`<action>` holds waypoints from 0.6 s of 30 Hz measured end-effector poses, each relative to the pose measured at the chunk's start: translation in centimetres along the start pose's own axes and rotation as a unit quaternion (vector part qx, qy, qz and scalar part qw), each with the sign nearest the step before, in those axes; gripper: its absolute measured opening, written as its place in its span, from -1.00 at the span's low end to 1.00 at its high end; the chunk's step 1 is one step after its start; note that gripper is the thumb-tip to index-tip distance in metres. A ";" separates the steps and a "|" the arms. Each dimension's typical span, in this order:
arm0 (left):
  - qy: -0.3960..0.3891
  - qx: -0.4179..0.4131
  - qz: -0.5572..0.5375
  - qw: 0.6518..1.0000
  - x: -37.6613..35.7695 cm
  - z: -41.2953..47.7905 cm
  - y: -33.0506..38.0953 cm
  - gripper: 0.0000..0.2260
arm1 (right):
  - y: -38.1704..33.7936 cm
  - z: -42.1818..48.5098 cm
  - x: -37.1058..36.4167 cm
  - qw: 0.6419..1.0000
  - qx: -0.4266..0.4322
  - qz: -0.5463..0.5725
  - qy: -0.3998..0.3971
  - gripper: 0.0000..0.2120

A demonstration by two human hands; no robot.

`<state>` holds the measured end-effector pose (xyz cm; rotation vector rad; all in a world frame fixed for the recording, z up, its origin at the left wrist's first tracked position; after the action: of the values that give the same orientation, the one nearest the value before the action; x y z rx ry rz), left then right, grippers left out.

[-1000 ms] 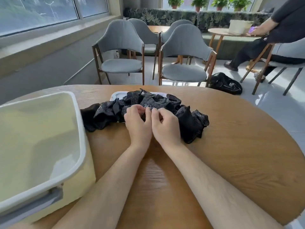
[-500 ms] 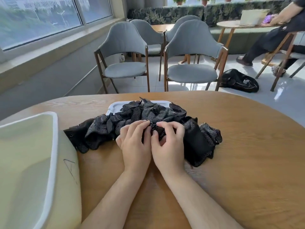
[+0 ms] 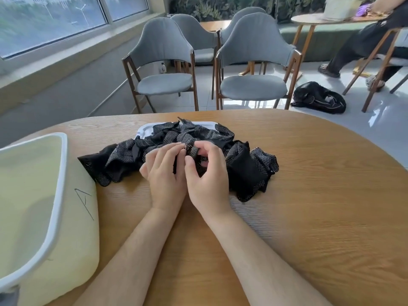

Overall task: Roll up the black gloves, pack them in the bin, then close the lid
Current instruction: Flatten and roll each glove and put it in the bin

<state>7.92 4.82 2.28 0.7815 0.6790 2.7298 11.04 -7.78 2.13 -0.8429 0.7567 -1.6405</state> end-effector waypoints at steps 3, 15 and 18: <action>0.021 -0.005 0.001 1.000 0.5 0.0 0.0 -0.83 | 0.7 0.1 0.3 0.999 -0.029 0.022 0.004 -0.77; -0.045 0.201 -0.152 0.967 2.6 -2.4 -1.8 -0.77 | -0.1 -0.7 0.8 0.994 -0.060 0.095 0.003 -0.80; -0.106 0.268 -0.202 0.936 2.9 -3.6 -2.0 -0.74 | -0.4 -0.9 0.7 0.988 -0.083 0.129 -0.001 -0.80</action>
<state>3.71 6.14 -0.10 0.9033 1.3854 2.0677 9.99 -8.33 2.06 -0.8250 0.9702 -1.3602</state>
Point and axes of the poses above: each hand's wrist, its own z-axis towards the middle knuckle, its own x-axis out of the back of the hand, y = z × x, the point moved 7 cm from there along z, towards the middle knuckle, and after that the axes turned 2 degrees about -x, right-handed, at the moved point
